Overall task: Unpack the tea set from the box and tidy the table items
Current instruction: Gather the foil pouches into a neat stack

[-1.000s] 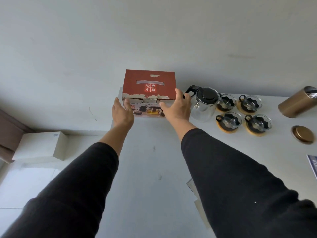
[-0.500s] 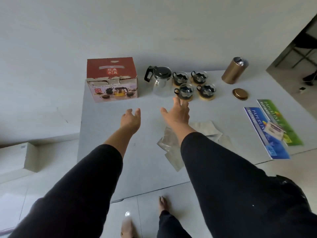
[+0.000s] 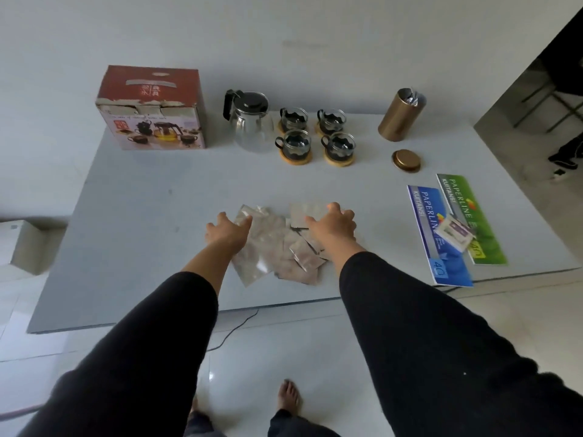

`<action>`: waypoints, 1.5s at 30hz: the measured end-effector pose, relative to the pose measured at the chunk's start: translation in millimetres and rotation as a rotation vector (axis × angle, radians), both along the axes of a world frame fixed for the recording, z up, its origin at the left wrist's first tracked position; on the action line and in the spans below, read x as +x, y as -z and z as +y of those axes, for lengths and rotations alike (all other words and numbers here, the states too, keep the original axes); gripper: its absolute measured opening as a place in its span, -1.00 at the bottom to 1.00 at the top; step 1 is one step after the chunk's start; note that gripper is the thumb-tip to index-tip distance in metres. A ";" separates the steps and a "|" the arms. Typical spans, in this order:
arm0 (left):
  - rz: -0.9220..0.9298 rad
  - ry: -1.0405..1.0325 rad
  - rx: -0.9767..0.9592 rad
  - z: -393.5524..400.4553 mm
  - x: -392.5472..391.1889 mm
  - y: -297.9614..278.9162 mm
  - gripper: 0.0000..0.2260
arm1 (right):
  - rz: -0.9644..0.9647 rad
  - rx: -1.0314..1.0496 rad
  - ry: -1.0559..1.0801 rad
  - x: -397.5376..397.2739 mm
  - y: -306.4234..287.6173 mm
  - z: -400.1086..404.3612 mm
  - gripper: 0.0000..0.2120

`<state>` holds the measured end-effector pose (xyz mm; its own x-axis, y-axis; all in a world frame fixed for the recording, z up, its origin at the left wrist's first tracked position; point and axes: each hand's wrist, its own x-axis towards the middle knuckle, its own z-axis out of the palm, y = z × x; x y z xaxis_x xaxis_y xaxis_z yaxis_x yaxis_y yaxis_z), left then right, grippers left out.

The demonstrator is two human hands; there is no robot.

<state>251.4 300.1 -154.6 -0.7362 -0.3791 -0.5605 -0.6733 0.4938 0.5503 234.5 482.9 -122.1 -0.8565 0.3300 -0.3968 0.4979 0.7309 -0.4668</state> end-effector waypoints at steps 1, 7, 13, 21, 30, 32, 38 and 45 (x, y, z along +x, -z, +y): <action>-0.014 -0.035 -0.005 5.0 3.6 4.0 -0.29 | -0.027 -0.015 0.031 1.1 4.0 8.7 -0.38; -0.016 -0.138 -0.027 25.8 9.5 18.0 -0.18 | -0.121 -0.065 0.151 2.5 22.1 38.7 -0.33; 0.002 -0.135 -0.079 40.6 1.2 23.7 -0.09 | -0.185 -0.091 0.253 -2.5 35.3 53.6 -0.25; -0.053 0.120 -0.159 43.5 -0.1 29.5 0.14 | -0.214 -0.054 0.069 -17.3 44.8 50.3 -0.37; 0.005 0.292 -0.213 67.9 -2.1 38.4 0.22 | -0.143 -0.029 -0.079 -18.5 57.7 33.4 -0.65; 0.030 0.292 -0.205 71.5 -2.6 38.9 0.24 | -0.111 -0.049 -0.094 -19.5 58.5 29.1 -0.71; 0.068 0.250 -0.155 65.8 -3.8 38.5 0.27 | -0.052 -0.057 -0.196 -22.0 63.9 15.4 -0.77; 0.071 0.197 0.040 53.0 -12.5 29.5 -0.08 | 0.016 -0.108 -0.173 -22.2 66.1 7.3 -0.66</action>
